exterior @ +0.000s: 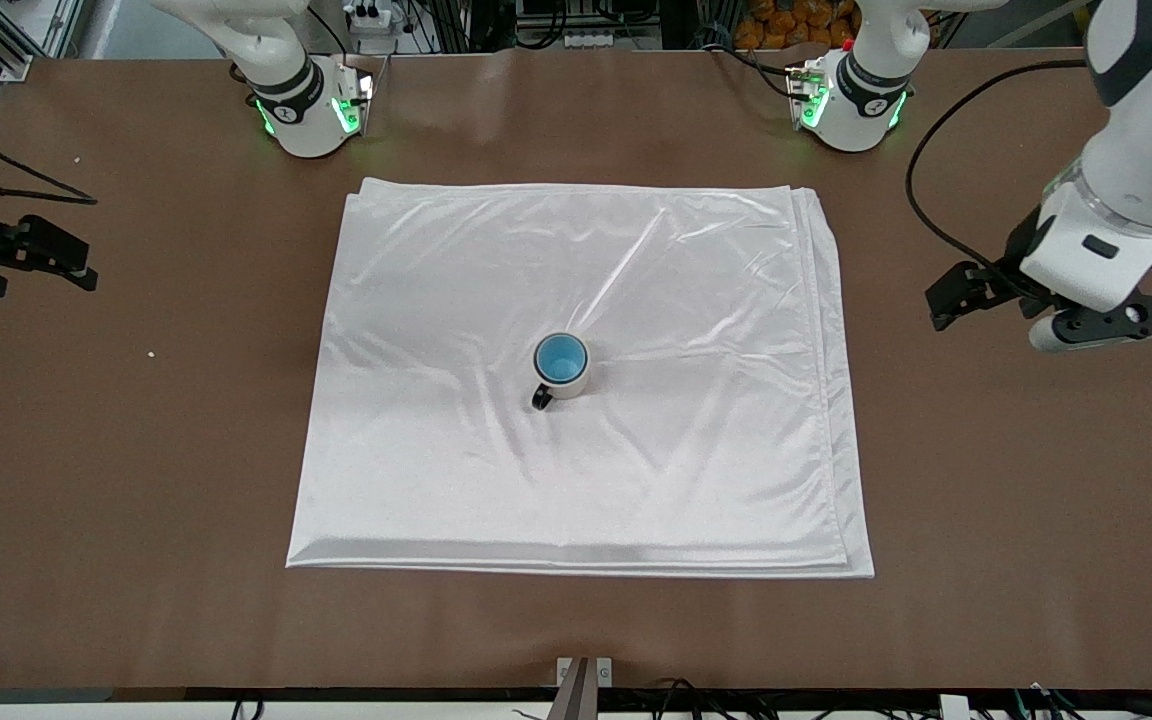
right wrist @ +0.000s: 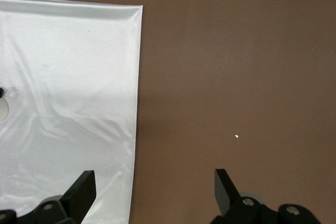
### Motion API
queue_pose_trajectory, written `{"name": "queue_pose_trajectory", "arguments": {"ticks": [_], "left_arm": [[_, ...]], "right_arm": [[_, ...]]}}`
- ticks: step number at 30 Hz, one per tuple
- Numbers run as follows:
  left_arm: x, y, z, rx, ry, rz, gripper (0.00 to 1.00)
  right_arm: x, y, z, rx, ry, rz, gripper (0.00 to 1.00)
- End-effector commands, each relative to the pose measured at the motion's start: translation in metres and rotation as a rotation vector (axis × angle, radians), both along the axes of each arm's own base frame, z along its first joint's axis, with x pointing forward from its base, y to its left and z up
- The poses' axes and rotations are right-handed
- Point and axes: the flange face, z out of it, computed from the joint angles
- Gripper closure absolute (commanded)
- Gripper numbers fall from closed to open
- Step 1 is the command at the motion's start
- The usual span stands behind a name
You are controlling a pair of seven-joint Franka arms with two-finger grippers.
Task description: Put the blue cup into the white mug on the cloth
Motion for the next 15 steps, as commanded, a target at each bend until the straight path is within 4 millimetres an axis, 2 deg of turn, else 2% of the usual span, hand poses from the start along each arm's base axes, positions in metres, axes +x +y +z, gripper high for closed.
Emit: {"name": "queue_pose_trajectory", "arguments": {"ticks": [1,10,15], "left_arm": [[-0.002,0.029,0.000,-0.037,-0.006,-0.036,0.00],[-0.005,0.051,0.006,-0.034,-0.024,-0.006,0.00],[-0.006,0.052,0.008,-0.034,-0.027,-0.004,0.00]], "right_arm": [[-0.009,-0.009,0.012,-0.020,-0.008,-0.015,0.00],[-0.008,-0.017,0.006,-0.020,0.000,-0.019,0.00],[-0.008,-0.018,0.007,-0.020,0.000,-0.021,0.00]]}}
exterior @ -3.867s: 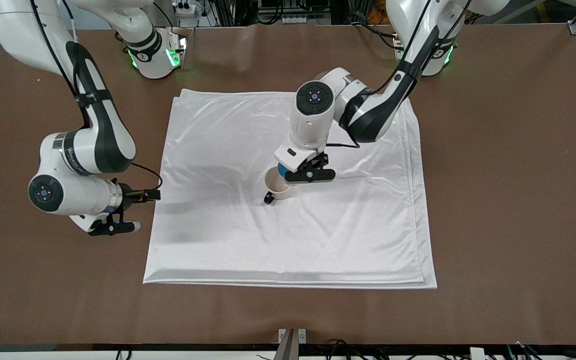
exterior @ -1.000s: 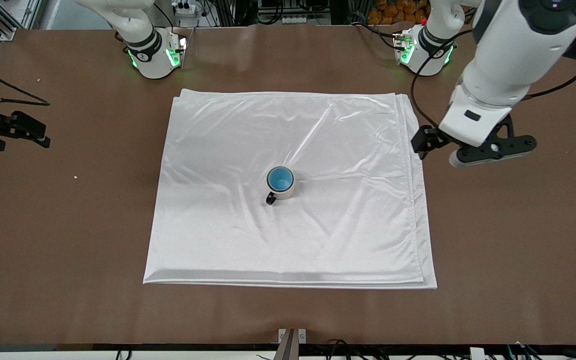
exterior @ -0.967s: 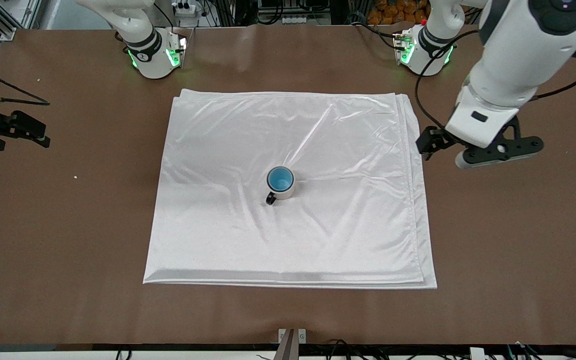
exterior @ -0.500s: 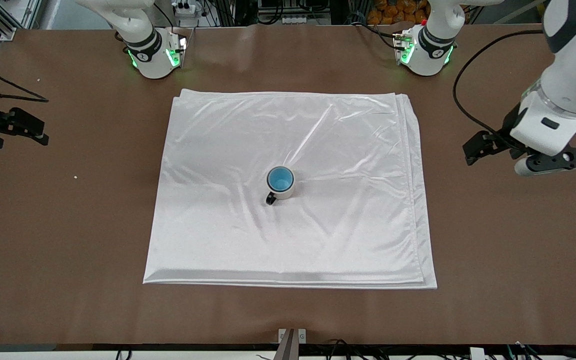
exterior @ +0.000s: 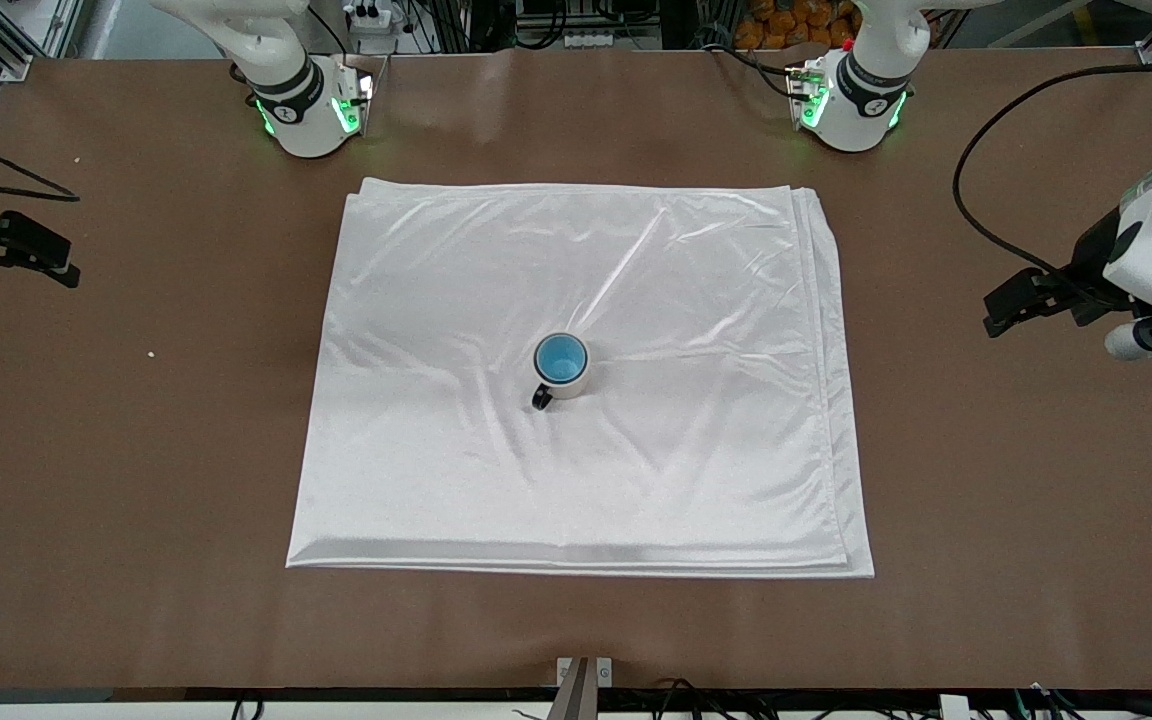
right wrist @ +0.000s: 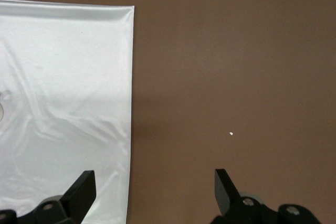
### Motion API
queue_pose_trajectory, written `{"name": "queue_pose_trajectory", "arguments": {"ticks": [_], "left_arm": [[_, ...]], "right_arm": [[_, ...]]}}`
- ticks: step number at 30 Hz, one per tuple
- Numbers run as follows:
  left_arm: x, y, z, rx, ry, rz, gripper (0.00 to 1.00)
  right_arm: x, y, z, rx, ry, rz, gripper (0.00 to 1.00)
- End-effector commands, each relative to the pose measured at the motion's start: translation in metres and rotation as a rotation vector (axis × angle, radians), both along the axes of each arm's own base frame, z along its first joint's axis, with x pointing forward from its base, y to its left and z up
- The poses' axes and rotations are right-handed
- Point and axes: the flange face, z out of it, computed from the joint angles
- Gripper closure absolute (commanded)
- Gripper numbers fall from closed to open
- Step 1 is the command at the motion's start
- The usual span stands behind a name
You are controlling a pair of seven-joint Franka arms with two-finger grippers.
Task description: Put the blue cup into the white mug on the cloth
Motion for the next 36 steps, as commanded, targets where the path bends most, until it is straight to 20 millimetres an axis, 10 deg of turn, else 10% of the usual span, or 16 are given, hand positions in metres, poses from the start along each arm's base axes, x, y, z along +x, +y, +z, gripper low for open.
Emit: {"name": "queue_pose_trajectory", "arguments": {"ticks": [1,36], "left_arm": [[-0.011,0.003,0.007,-0.018,-0.017,-0.008,0.00],[-0.023,0.019,0.013,0.013,-0.020,-0.111,0.00]], "right_arm": [[-0.005,-0.005,0.004,-0.014,0.002,0.000,0.00],[-0.005,-0.008,0.002,-0.007,0.003,-0.003,0.00]]}}
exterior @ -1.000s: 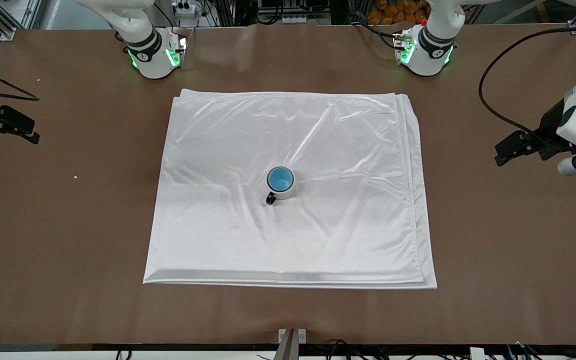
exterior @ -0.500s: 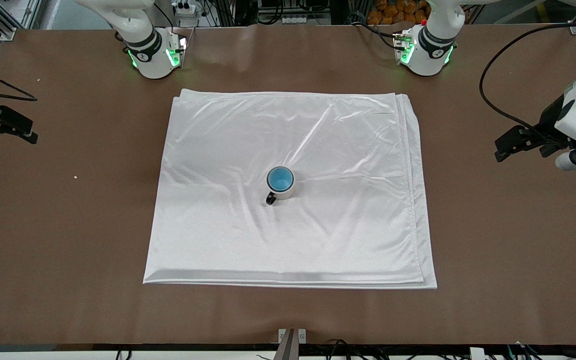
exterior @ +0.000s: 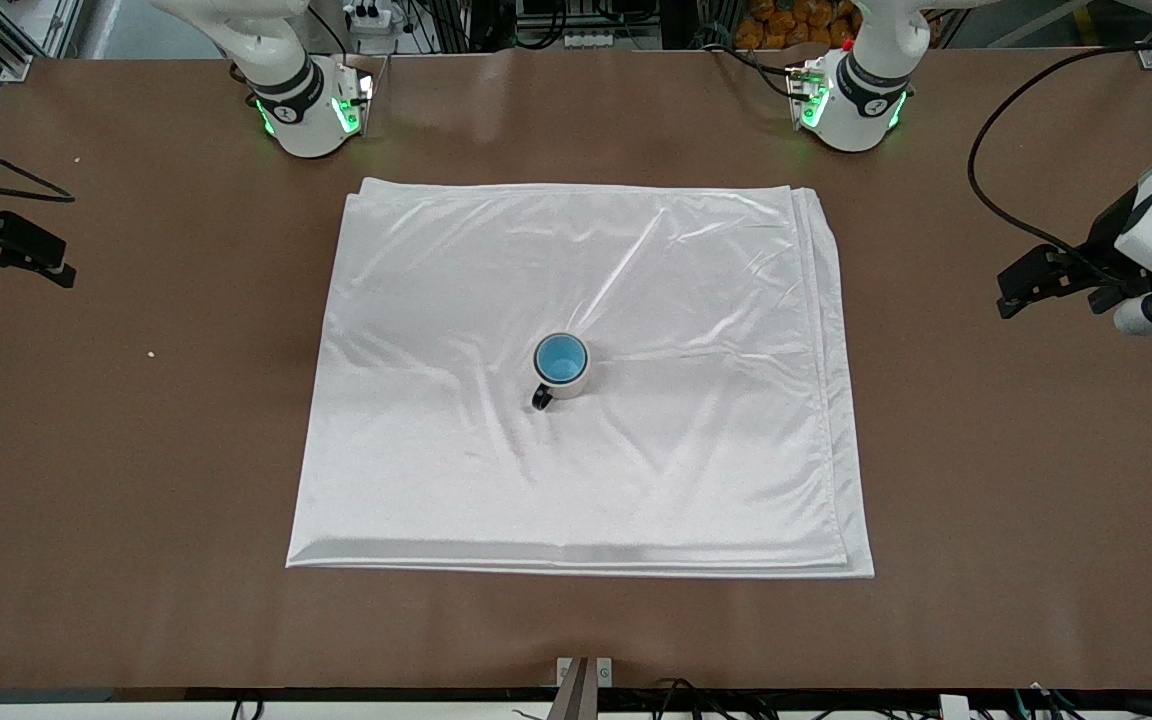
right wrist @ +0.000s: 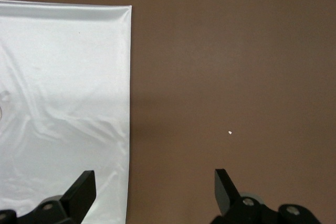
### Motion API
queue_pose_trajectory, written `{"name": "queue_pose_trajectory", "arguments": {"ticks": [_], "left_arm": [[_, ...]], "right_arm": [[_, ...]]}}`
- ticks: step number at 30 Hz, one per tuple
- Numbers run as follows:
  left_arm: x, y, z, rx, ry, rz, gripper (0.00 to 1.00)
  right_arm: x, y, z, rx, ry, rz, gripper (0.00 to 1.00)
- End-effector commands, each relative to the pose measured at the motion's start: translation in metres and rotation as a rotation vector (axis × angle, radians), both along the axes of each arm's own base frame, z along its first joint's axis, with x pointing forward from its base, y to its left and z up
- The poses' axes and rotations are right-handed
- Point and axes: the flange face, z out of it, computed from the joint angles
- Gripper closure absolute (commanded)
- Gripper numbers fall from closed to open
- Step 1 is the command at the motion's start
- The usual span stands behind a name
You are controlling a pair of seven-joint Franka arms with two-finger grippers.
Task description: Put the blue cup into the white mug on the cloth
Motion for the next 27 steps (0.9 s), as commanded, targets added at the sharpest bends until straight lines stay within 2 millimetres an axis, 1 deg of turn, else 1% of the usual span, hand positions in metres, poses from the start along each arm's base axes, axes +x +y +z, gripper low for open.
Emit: {"name": "queue_pose_trajectory", "arguments": {"ticks": [1,4,11,17,27], "left_arm": [[-0.0098,0.0074,0.0068,0.003,-0.018,-0.048,0.00],[-0.0097,0.0107,0.0066,0.016,-0.015,-0.108,0.00],[-0.0074,0.0108,0.0065,0.017,-0.015,-0.118,0.00],[-0.0072,0.0063,0.0078,0.015,-0.019,-0.106,0.00],[-0.0070,0.0123,0.0068,0.011,-0.015,-0.059,0.00]], "right_arm": [[-0.0041,-0.0035,0.0025,-0.008,-0.002,0.005,0.00],[-0.0042,-0.0031,0.0036,-0.005,-0.007,0.004,0.00],[-0.0044,-0.0036,0.0047,-0.002,-0.011,0.001,0.00],[-0.0048,-0.0077,0.0046,-0.001,-0.010,-0.008,0.00],[-0.0052,-0.0086,0.0043,0.000,-0.007,-0.010,0.00]]}}
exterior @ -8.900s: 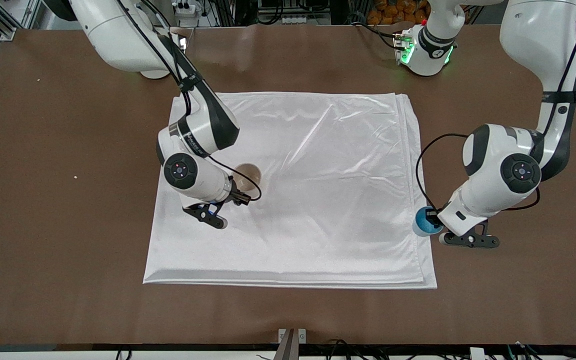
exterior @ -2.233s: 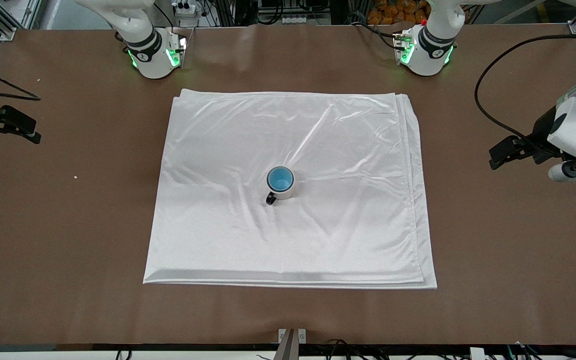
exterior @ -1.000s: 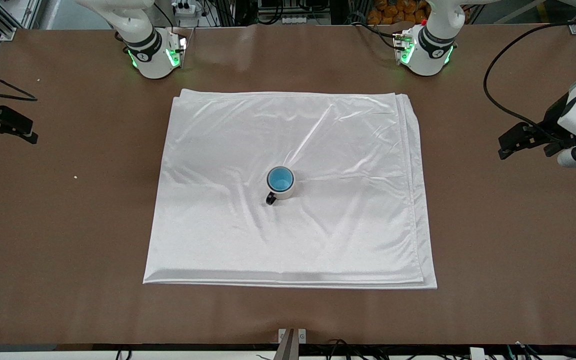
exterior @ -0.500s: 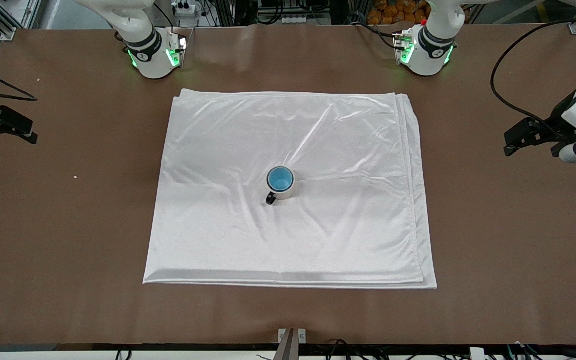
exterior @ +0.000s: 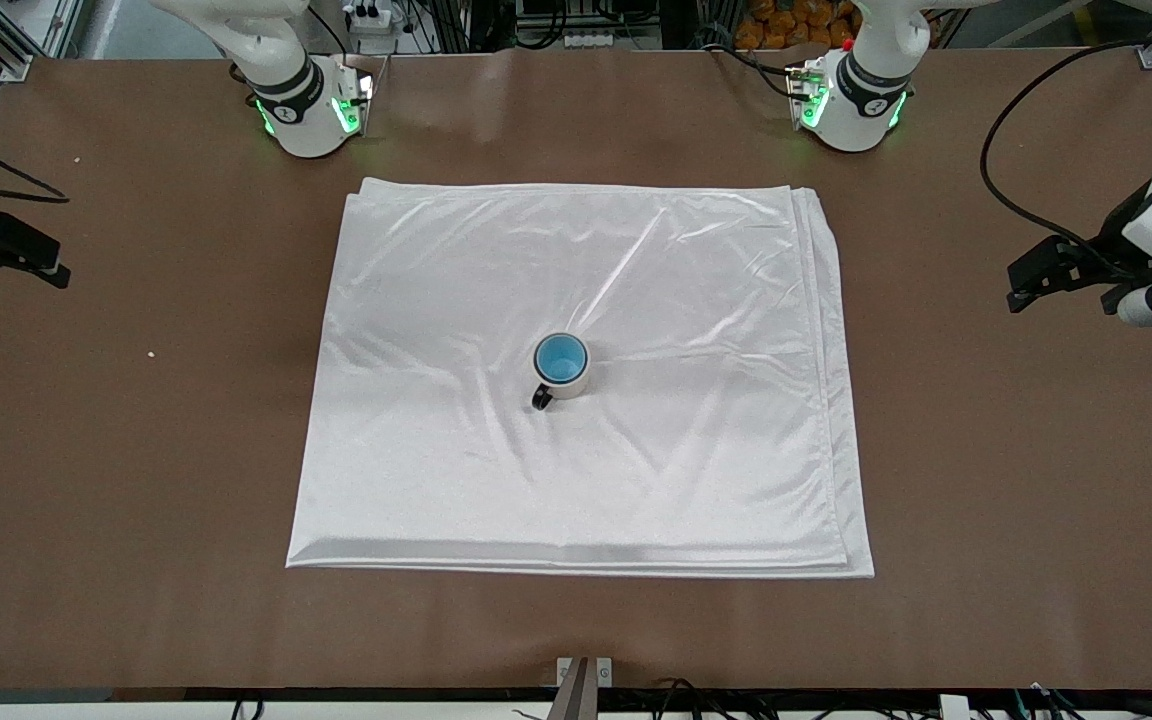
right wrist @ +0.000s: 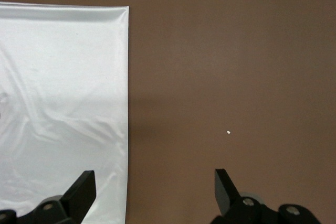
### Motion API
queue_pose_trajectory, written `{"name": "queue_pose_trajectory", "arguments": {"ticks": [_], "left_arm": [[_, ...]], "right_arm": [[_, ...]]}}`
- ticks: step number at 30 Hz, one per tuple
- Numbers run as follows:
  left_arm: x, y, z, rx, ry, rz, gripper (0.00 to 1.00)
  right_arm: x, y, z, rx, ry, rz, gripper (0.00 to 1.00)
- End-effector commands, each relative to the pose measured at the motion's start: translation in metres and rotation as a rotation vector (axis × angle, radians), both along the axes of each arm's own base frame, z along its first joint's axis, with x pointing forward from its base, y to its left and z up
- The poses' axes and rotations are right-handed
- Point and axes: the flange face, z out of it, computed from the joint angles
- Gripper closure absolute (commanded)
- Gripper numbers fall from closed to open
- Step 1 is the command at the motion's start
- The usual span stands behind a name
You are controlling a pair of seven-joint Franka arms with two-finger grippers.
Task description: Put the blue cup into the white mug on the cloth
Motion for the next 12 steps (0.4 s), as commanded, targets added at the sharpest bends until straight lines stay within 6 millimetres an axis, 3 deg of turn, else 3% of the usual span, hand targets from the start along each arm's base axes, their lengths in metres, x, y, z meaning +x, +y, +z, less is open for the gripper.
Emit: {"name": "queue_pose_trajectory", "arguments": {"ticks": [1,12], "left_arm": [[-0.006,0.004,0.004,0.003,-0.011,0.021,0.00],[-0.006,0.015,0.006,-0.001,-0.016,0.059,0.00]], "right_arm": [[-0.005,-0.003,0.004,0.000,-0.006,0.000,0.00],[-0.004,-0.003,0.002,0.000,0.000,0.000,0.00]]}}
